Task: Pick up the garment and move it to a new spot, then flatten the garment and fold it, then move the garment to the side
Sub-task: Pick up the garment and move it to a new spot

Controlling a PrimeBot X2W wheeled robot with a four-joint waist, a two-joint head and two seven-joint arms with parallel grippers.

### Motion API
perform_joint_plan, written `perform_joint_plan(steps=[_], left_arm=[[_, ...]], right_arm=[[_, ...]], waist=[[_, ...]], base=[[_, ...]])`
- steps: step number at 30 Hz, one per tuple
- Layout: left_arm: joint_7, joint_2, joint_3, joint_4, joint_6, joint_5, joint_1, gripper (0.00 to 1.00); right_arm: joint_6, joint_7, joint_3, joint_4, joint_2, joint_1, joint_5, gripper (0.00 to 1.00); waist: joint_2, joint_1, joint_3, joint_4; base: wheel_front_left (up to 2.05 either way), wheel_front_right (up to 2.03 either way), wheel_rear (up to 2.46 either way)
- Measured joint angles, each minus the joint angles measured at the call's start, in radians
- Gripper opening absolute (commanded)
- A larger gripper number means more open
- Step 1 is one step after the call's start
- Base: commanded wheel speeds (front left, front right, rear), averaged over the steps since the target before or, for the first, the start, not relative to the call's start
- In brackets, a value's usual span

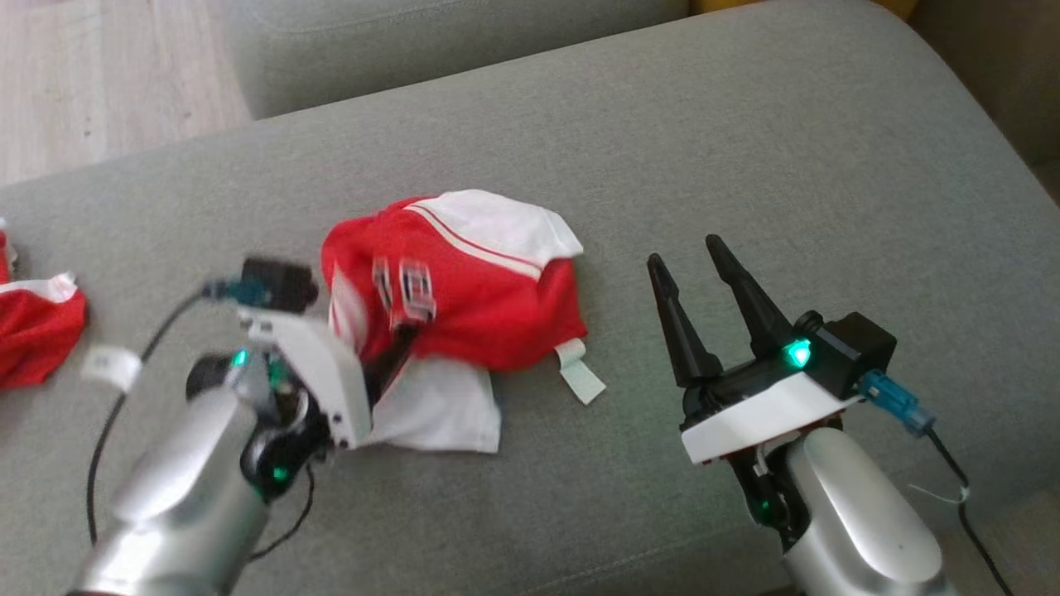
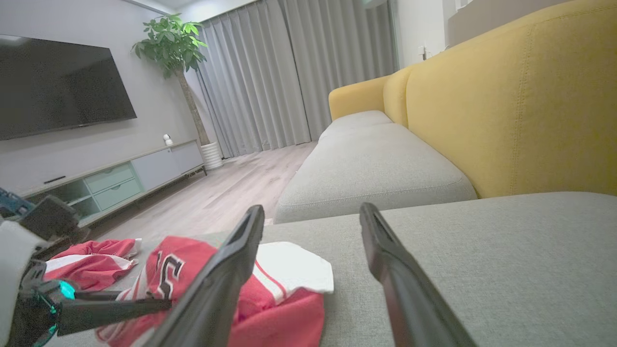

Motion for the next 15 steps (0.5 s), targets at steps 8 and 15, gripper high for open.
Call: perform_joint_plan(steps=[8,15], left_arm=[[-0.147,0.035,-0.057,0.004,-0.002,-0.081,-0.024,1.00],[-0.322,0.139,0.000,-0.094,0.055,-0.060,-0.009,1.00]], right_arm=[[0.000,0.000,-0.017,0.015,0.000,0.000,-0.001,1.00],[0.000,0.000,-0.051,0.018,-0.008,0.005,-0.005,1.00]], waist=[[0.0000,0.0000,-0.010,0.069],[0.0000,-0.0001,-0.035,0.148]], base=[[0.00,0.00,0.00],[0.00,0.00,0.00]])
